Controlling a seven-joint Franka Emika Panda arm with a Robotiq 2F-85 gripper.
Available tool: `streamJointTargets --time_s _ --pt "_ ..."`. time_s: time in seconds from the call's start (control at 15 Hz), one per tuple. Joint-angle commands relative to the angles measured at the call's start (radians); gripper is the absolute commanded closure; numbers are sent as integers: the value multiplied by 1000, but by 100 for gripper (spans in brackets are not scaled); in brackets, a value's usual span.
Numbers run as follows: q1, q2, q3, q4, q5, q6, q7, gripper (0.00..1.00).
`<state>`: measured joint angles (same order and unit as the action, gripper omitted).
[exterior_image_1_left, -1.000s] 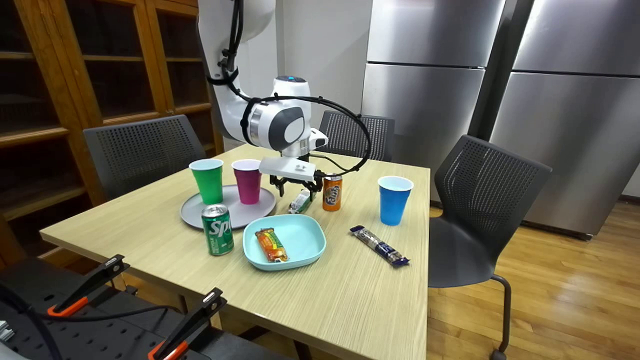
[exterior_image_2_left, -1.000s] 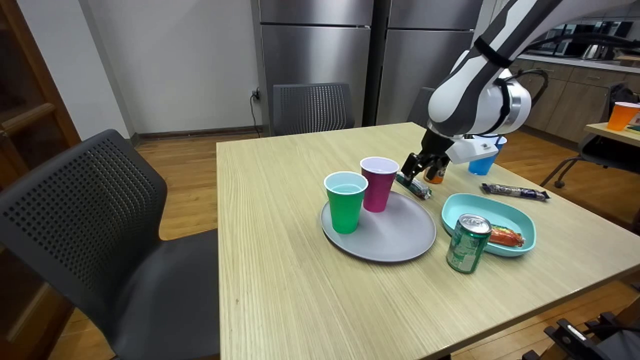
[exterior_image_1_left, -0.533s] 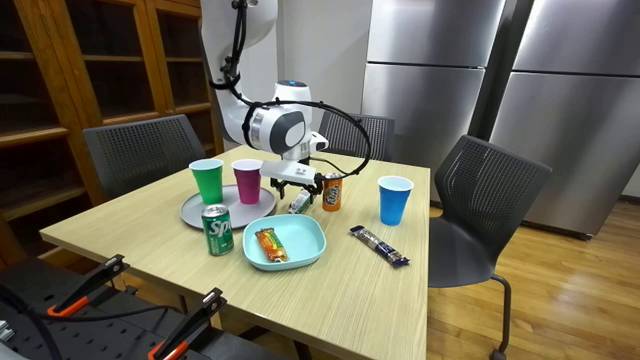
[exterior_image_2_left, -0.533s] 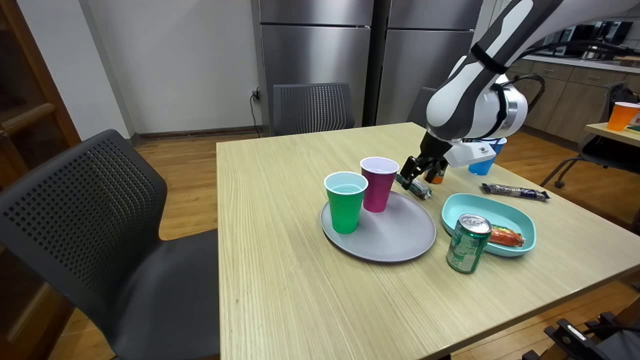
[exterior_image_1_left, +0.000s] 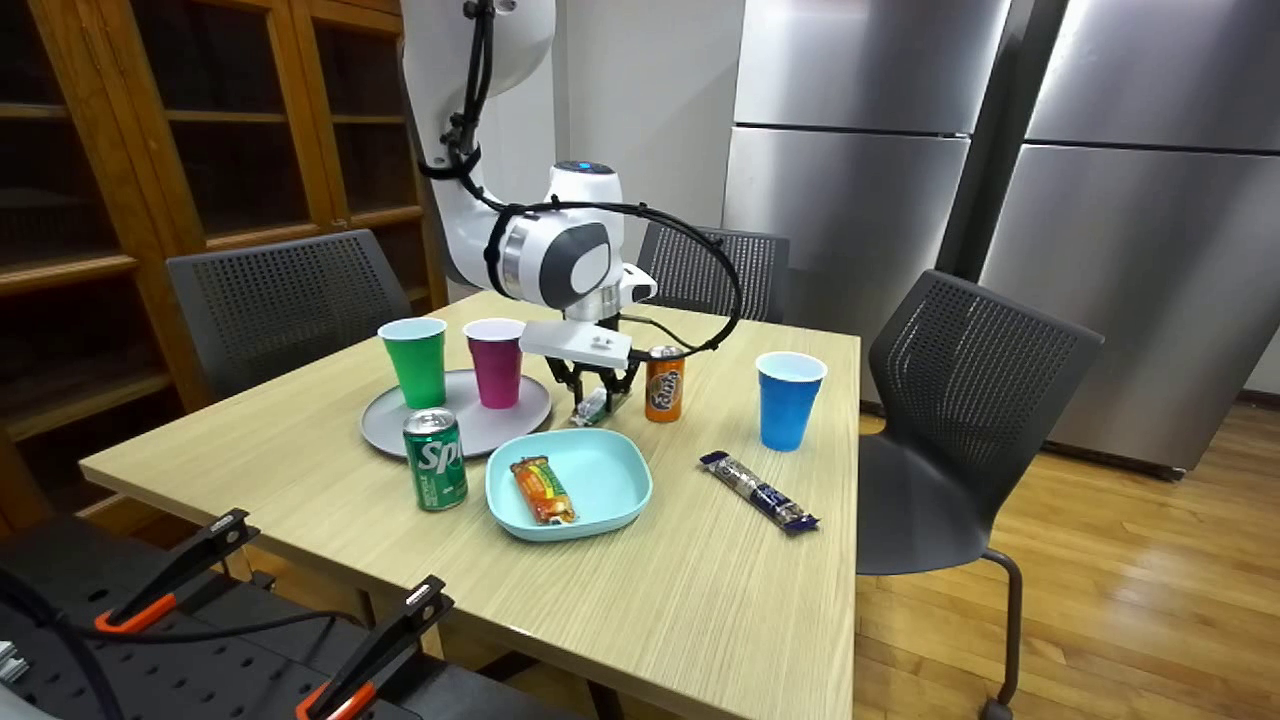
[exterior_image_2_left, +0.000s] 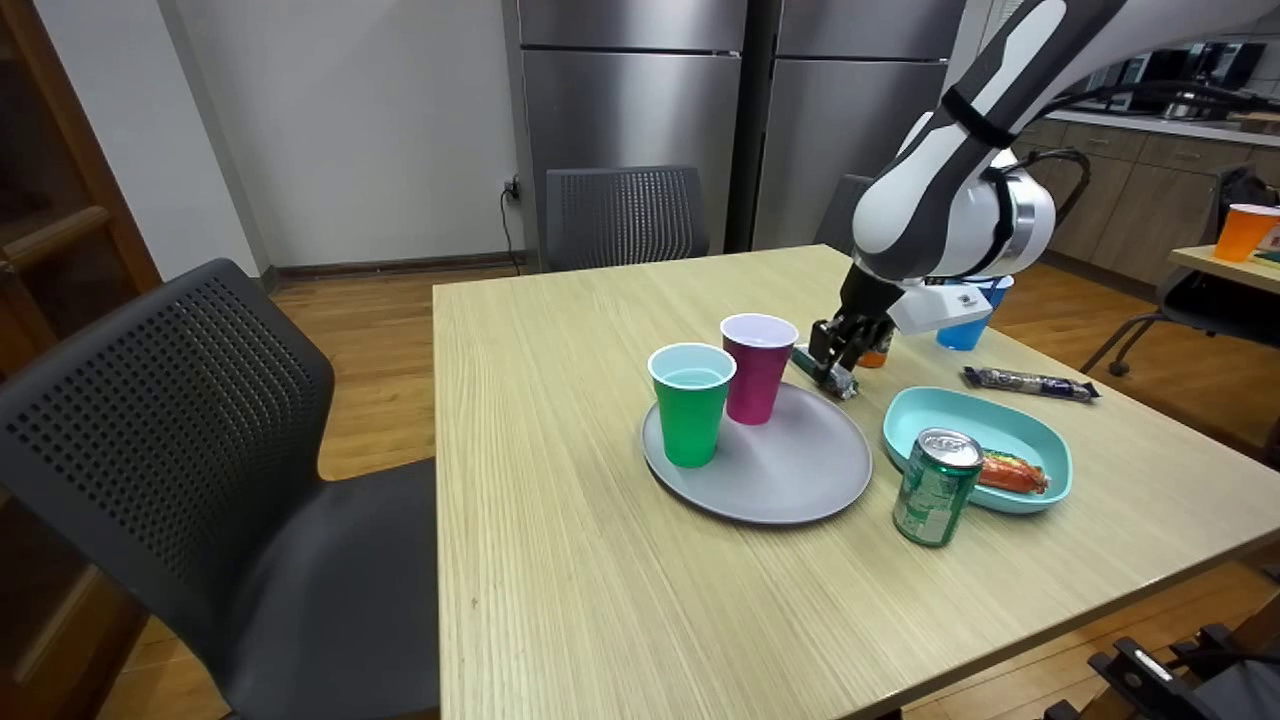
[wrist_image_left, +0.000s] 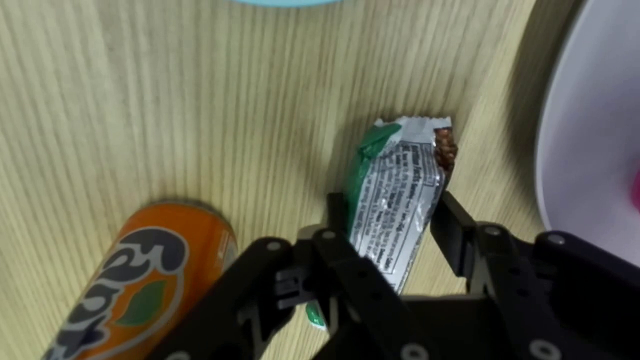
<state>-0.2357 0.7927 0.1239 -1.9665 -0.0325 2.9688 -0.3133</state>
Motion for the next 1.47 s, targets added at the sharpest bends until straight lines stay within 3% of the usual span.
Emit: streamJointTargets --time_s 0.0,0.07,0.8,1.4 --pt "-11 -1 14 2 1 11 17 80" --pt "-13 -4 17 -1 1 14 16 86" --pt "52 -115 -42 -77 -40 -66 22 86" --pt "-8 -229 -23 -233 -54 -44 -73 86"
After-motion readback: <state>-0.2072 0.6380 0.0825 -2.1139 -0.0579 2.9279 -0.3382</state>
